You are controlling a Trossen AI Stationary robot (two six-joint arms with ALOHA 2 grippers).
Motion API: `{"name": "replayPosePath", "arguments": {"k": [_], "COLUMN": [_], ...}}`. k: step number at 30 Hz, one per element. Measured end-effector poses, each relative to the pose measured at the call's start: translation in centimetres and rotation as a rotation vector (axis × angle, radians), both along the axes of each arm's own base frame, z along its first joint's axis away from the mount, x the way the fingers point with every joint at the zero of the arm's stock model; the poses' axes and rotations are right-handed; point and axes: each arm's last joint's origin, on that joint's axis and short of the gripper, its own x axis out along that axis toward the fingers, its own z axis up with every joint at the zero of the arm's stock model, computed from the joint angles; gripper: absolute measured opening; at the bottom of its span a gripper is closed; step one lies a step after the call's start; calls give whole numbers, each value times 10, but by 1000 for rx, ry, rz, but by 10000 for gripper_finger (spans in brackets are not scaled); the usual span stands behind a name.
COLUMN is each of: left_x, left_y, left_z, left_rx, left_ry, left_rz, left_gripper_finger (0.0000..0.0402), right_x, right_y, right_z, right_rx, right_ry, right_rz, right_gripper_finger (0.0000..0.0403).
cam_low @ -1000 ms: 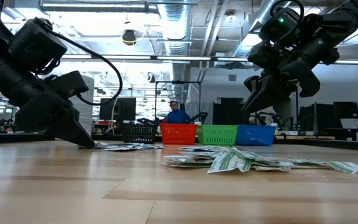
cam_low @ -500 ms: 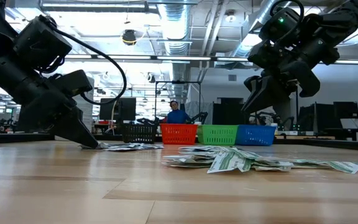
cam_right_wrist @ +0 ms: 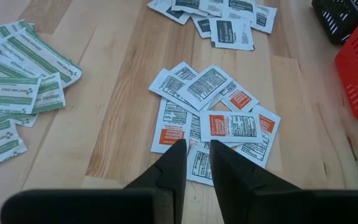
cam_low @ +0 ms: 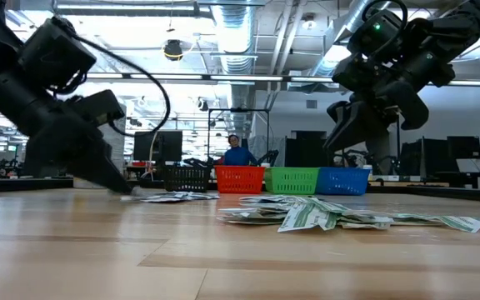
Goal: Pick & Place First Aid Supplies
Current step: Put the black towelette pack into the black bin
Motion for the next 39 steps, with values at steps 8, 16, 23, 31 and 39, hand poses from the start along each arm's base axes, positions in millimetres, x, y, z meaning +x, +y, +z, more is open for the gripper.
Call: {"name": "replayPosePath", "arguments": {"k": [8, 16, 23, 31, 39], "left_x": [4, 0, 6, 19, 40], "left_y": [-1, 13, 49, 95, 135], "left_z": [44, 85, 97, 76, 55], "left_rx": [93, 302, 343, 297, 253], "left_ry": [-174, -354, -471, -496, -468], "left_rz": [-111, -3, 198, 322, 466], "left_gripper_finger": [21, 21, 21, 21, 21], "right_x": [0, 0, 2, 2, 2], "right_y": [0, 0, 0, 0, 0], "right_z": [0, 1, 3, 3, 3], "right_rx": [-1, -8, -13, -13, -13], "right_ry": [-6, -10, -40, -40, -40], "right_rz": [0, 6, 7, 7, 7], "right_gripper_finger": [65, 65, 65, 65, 65]}}
